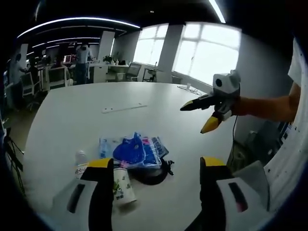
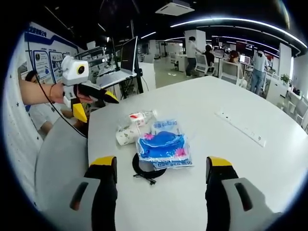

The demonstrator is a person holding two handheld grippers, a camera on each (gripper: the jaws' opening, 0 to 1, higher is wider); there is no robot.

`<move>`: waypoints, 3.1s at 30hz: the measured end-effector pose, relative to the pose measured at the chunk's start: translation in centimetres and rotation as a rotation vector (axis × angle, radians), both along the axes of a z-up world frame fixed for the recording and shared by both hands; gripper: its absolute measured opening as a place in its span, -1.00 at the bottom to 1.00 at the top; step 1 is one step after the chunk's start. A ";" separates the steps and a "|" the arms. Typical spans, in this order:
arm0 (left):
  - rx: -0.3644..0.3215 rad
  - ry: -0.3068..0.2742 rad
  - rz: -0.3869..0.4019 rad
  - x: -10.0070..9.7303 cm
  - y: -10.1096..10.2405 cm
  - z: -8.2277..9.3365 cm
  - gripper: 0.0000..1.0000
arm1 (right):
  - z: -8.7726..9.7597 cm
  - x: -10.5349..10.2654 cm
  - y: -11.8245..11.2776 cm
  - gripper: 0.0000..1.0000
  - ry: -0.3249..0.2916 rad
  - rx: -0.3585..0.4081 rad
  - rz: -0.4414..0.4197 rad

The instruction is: Arrange the tabletop items into an orderly group along one side of the table until the central work area is clear of visible clutter.

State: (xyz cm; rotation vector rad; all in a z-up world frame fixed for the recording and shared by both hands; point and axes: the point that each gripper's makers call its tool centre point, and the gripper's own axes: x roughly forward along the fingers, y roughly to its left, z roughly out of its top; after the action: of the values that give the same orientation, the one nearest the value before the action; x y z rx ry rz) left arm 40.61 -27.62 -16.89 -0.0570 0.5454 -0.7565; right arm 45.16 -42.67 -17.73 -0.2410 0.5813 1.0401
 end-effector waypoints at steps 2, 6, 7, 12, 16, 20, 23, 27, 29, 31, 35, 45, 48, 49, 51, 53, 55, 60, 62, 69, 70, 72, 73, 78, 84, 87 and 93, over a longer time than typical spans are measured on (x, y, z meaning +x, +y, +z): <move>-0.002 0.001 -0.001 -0.1 -0.3 -0.1 0.45 | -0.1 -0.1 0.1 0.49 0.000 0.002 0.002; -0.006 0.004 0.001 -0.1 -0.8 -0.4 0.44 | -0.4 -0.1 0.4 0.47 0.001 0.003 0.007; -0.006 0.005 0.003 -0.1 -0.9 -0.4 0.43 | -0.5 -0.1 0.5 0.47 0.001 0.003 0.009; -0.004 0.008 0.009 0.1 -1.3 -0.8 0.40 | -0.8 0.1 0.8 0.45 0.000 0.003 0.016; -0.007 0.009 0.020 0.3 -1.6 -0.9 0.37 | -1.1 0.3 0.9 0.43 0.002 0.005 0.019; -0.001 0.015 0.026 0.4 -1.8 -1.3 0.33 | -1.3 0.4 1.0 0.40 0.007 0.005 0.023; 0.001 0.019 0.039 0.5 -2.0 -1.5 0.29 | -1.6 0.6 1.2 0.38 0.009 0.006 0.023; -0.004 0.029 0.046 0.6 -2.3 -2.0 0.28 | -1.7 0.9 1.4 0.36 0.010 0.007 0.027; -0.002 0.037 0.050 0.6 -2.4 -2.2 0.26 | -1.8 1.0 1.5 0.34 0.010 0.009 0.027; 0.000 0.040 0.053 0.6 -2.6 -2.4 0.25 | -1.9 1.2 1.6 0.33 0.012 0.011 0.028; 0.004 0.046 0.058 0.8 -2.9 -2.7 0.22 | -2.2 1.6 1.8 0.31 0.014 0.011 0.031; 0.018 0.073 0.092 1.1 -3.2 -3.9 0.13 | -3.0 2.5 2.1 0.25 0.022 0.010 0.037; 0.018 0.085 0.108 1.2 -3.2 -4.3 0.11 | -3.2 2.7 2.3 0.23 0.025 0.009 0.039; 0.016 0.092 0.118 1.2 -3.3 -4.4 0.09 | -3.4 2.8 2.3 0.22 0.026 0.009 0.041; 0.017 0.098 0.124 1.2 -3.4 -4.7 0.05 | -3.6 3.0 2.4 0.21 0.028 0.007 0.043; 0.024 0.110 0.125 1.2 -3.7 -5.0 0.02 | -3.8 3.2 2.5 0.20 0.029 0.005 0.047; 0.018 0.124 0.138 1.2 -3.8 -5.4 -0.02 | -4.0 3.3 2.6 0.19 0.031 0.003 0.048; 0.005 0.154 0.173 1.3 -3.9 -6.2 -0.06 | -4.7 3.9 2.8 0.17 0.037 -0.001 0.053; 0.002 0.167 0.178 1.3 -4.1 -6.6 -0.06 | -5.0 4.2 2.8 0.15 0.041 -0.002 0.056; -0.011 0.205 0.202 1.4 -4.4 -7.6 -0.12 | -5.8 4.9 3.2 0.13 0.052 -0.002 0.064; -0.008 0.207 0.204 1.4 -4.4 -7.7 -0.14 | -5.8 5.0 3.2 0.12 0.054 -0.002 0.065; -0.010 0.215 0.210 1.4 -4.6 -7.9 -0.16 | -6.1 5.1 3.2 0.11 0.058 -0.002 0.068; -0.012 0.219 0.216 1.4 -4.7 -8.0 -0.16 | -6.2 5.1 3.1 0.10 0.059 -0.003 0.070; -0.016 0.245 0.241 1.1 -5.1 -8.8 -0.21 | -6.8 5.2 3.0 0.07 0.066 -0.008 0.074; -0.043 0.284 0.290 1.3 -5.2 -9.4 -0.28 | -7.3 5.3 2.8 0.03 0.076 -0.012 0.077; -0.050 0.300 0.312 1.4 -5.2 -9.6 -0.32 | -7.6 5.4 2.7 0.01 0.080 -0.015 0.079; -0.067 0.343 0.353 1.4 -5.2 -10.5 -0.38 | -8.1 5.9 2.7 -0.02 0.086 -0.016 0.076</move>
State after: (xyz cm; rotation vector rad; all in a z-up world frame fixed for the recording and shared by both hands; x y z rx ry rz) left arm 41.97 -32.77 -27.39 -0.3417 0.8106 -0.4190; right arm 51.11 -39.97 -25.82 -0.2346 0.6622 1.1242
